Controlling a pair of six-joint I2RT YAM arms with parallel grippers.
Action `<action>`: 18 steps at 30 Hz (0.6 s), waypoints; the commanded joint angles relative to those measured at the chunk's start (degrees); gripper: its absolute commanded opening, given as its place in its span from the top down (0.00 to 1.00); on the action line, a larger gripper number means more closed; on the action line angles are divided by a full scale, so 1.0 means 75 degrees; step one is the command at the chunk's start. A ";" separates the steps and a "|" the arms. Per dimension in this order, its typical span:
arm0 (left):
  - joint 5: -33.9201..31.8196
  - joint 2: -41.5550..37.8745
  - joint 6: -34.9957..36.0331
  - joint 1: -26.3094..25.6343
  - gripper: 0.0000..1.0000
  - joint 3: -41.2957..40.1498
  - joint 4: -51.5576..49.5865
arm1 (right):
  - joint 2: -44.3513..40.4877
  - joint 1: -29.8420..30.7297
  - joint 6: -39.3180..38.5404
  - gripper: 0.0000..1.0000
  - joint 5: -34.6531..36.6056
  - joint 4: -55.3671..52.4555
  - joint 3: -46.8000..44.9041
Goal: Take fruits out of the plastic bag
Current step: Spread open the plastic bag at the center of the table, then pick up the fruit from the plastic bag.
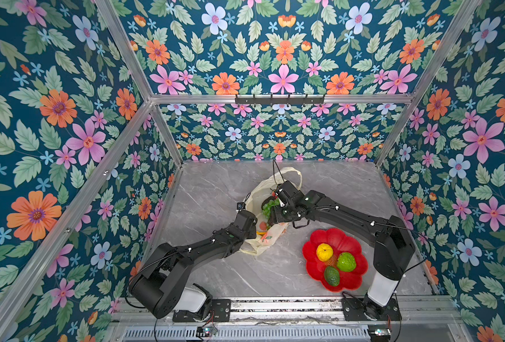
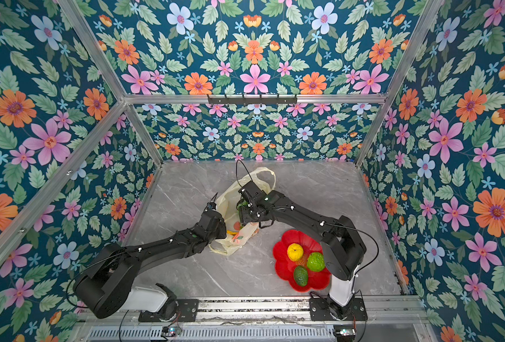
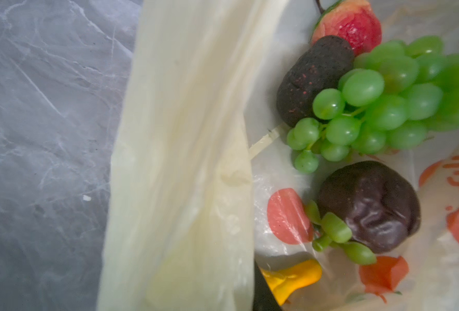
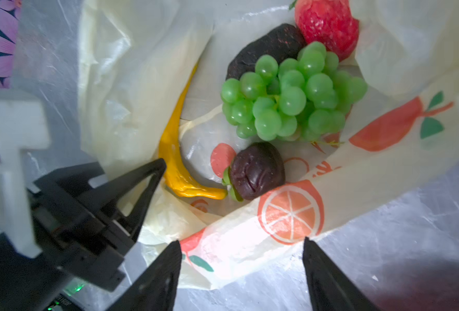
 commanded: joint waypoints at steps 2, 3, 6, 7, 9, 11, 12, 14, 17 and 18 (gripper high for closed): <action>0.0129 -0.0047 0.0036 -0.0052 0.73 -0.0095 0.0484 | 0.0366 -0.0024 0.0052 0.29 -0.0066 -0.0066 0.0462; 0.0142 -0.0065 0.0013 -0.0059 0.74 -0.0115 0.0531 | 0.0540 -0.0056 0.0045 0.29 -0.0045 -0.0163 0.0630; 0.0213 -0.0092 -0.0025 -0.0086 0.74 -0.0213 0.0660 | 0.0969 -0.0107 0.0020 0.30 -0.0029 -0.0281 0.0949; 0.0209 -0.0113 -0.0043 -0.0084 0.74 -0.0235 0.0689 | 0.1097 -0.0107 0.0019 0.31 -0.0036 -0.0357 0.1071; 0.0194 -0.0126 -0.0081 -0.0086 0.75 -0.0297 0.0724 | 0.1356 -0.0106 0.0075 0.32 -0.0037 -0.0547 0.1260; 0.0192 -0.0166 -0.0104 -0.0089 0.75 -0.0359 0.0770 | 0.1478 -0.0107 0.0226 0.32 -0.0019 -0.0604 0.1258; 0.0194 -0.0183 -0.0114 -0.0100 0.75 -0.0387 0.0816 | 0.1530 -0.0107 0.0302 0.32 -0.0002 -0.0631 0.1246; 0.0189 -0.0225 -0.0126 -0.0093 0.75 -0.0453 0.0872 | 0.1598 -0.0107 0.0442 0.32 0.0063 -0.0652 0.1214; 0.0217 -0.0220 -0.0139 -0.0092 0.75 -0.0473 0.0937 | 0.1752 -0.0108 0.0641 0.32 0.0101 -0.0646 0.1180; 0.0212 -0.0211 -0.0140 -0.0091 0.75 -0.0473 0.0937 | 0.1816 -0.0107 0.0681 0.32 0.0115 -0.0697 0.1208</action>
